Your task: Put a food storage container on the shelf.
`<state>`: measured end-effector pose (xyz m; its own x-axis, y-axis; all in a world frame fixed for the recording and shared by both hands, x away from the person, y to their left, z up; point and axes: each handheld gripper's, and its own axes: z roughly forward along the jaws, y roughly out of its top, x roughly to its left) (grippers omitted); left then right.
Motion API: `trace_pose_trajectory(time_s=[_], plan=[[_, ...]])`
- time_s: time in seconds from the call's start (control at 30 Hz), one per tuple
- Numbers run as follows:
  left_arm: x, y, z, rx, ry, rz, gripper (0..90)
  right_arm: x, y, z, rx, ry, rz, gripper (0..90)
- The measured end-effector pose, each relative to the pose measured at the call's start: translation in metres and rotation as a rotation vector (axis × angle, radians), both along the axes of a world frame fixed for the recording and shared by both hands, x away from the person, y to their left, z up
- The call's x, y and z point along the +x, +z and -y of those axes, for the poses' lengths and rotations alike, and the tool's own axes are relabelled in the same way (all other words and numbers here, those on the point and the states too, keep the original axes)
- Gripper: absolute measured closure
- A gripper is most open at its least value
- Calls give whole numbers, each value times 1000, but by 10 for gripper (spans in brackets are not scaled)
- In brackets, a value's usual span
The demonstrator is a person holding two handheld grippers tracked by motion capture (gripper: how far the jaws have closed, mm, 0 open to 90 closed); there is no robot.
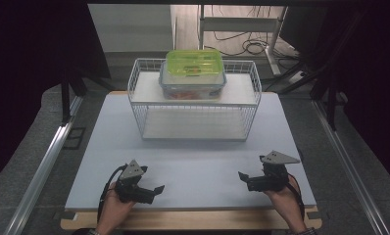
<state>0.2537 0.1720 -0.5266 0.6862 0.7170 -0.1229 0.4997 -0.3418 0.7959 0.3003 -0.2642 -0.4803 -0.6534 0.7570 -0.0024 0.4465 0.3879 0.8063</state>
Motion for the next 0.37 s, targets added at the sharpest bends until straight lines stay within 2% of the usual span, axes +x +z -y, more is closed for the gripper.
trace_pose_trajectory(time_s=[0.27,0.37], plan=[[0,-1,1,9,-2,-7,43,-4,-21,5,-44,-5,-66,0],[1,-1,1,7,1,-17,42,-2,-24,4,-66,-18,-79,0]])
